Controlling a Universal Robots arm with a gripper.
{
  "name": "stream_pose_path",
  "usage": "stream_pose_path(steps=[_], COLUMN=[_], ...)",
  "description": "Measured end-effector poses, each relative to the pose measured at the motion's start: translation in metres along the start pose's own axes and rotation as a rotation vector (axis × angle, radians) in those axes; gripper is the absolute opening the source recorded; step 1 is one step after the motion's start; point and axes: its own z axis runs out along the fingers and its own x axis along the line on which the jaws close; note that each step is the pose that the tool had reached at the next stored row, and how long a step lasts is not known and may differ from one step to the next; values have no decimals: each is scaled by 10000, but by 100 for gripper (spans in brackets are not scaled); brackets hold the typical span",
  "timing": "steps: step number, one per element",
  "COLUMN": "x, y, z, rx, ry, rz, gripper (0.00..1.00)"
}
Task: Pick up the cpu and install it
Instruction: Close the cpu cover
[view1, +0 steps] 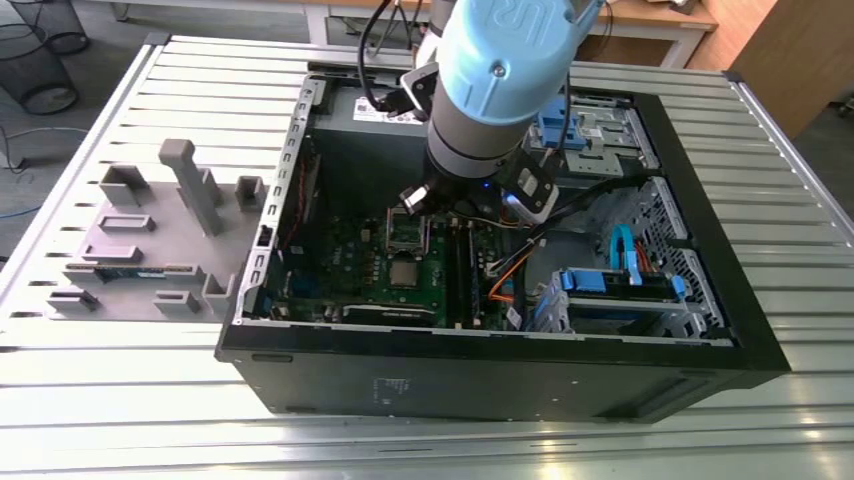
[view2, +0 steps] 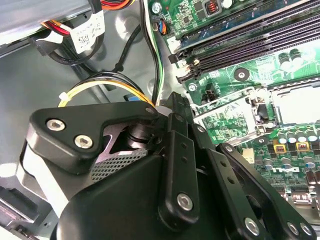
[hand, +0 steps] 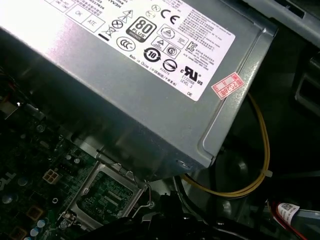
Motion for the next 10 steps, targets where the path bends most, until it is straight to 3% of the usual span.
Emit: stream_pose_path(steps=[10], x=[0], y=[-1], z=[3], rx=[-1], ry=[-1], rz=[0], gripper=[11])
